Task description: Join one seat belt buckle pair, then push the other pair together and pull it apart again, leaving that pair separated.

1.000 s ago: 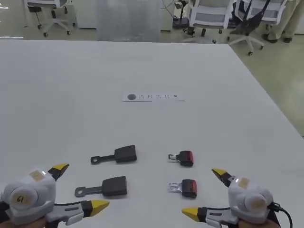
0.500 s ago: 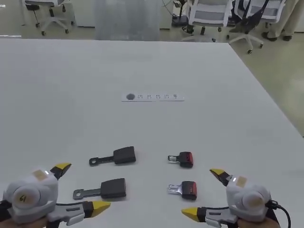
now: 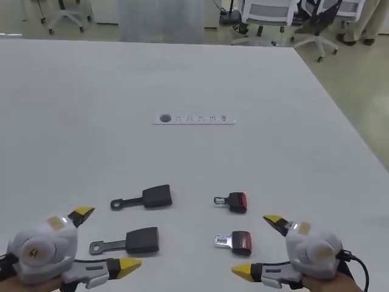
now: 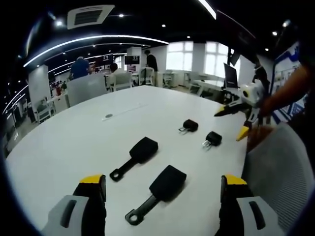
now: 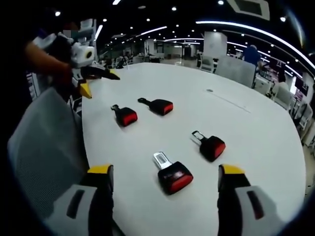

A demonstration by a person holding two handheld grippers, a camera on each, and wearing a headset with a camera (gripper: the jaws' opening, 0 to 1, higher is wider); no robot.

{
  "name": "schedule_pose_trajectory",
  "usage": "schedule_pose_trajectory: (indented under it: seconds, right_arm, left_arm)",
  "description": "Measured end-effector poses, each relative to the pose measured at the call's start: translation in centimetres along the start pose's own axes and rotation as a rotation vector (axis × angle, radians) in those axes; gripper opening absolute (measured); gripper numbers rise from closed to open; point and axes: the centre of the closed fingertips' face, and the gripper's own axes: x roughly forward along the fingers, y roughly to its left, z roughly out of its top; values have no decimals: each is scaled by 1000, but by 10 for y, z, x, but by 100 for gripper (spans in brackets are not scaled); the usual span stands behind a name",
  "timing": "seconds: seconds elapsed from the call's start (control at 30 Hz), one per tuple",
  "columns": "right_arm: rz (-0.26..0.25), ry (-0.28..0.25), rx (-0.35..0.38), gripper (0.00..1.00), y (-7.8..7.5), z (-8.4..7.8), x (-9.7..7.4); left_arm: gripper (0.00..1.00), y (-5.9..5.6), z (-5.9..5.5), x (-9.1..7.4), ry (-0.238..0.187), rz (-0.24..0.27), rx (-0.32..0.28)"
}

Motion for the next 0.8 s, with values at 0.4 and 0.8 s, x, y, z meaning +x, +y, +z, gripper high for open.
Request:
schedule_pose_trajectory:
  seconds: [0.4, 0.8]
  right_arm:
    - [60, 46, -27, 86, -4, -4, 12]
    - [118, 88, -34, 80, -5, -11, 24]
  left_arm:
    - [96, 1, -6, 14, 25, -33, 2]
    - [93, 3, -15, 31, 69, -69, 31]
